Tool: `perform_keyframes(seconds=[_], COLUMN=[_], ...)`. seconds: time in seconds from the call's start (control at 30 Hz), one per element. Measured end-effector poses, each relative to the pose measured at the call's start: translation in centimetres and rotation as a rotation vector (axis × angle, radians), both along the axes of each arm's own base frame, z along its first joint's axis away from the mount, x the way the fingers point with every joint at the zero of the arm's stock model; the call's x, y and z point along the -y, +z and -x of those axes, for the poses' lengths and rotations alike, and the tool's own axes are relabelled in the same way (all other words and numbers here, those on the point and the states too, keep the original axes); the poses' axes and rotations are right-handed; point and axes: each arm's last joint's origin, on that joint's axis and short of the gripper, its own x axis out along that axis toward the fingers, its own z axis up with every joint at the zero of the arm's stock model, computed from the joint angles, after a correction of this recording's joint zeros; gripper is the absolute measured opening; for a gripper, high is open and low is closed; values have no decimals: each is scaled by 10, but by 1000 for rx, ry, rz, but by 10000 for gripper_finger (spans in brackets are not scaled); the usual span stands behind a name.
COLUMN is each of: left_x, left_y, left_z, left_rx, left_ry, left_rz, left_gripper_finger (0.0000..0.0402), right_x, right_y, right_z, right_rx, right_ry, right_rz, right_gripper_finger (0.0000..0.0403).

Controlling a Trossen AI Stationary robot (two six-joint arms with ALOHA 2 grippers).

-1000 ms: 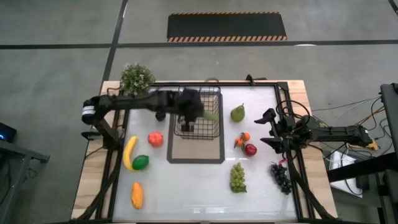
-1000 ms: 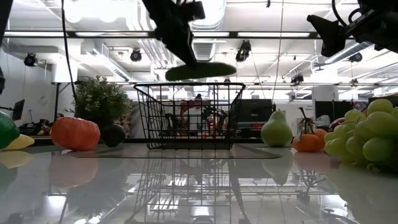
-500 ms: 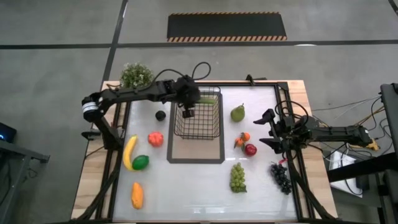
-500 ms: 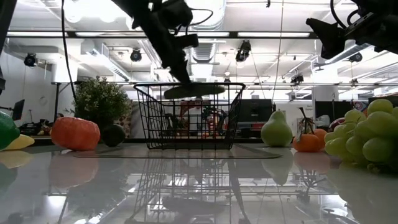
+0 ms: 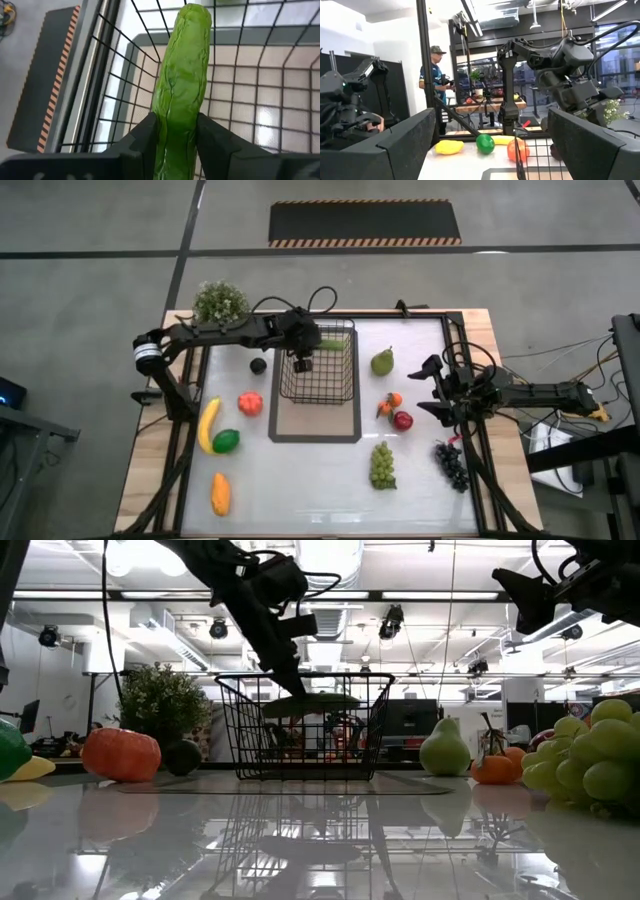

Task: Build produce basket
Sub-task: Put the cucumber into the black wire basket, then put the pear into the black wire basket

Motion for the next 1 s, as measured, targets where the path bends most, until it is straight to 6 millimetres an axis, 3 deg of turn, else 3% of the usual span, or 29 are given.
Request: perform_keyframes(seconds=[1.0], left_x=[0], left_y=[-6], left_z=[1], left_rx=[19], left_ry=[22], left_rz=[15], left_gripper_finger=[205], right_x=[0], right_y=[0], right_z=[0], right_rx=[-2], right_ry=[-3], right_rz=[-4], right_gripper_finger=[368])
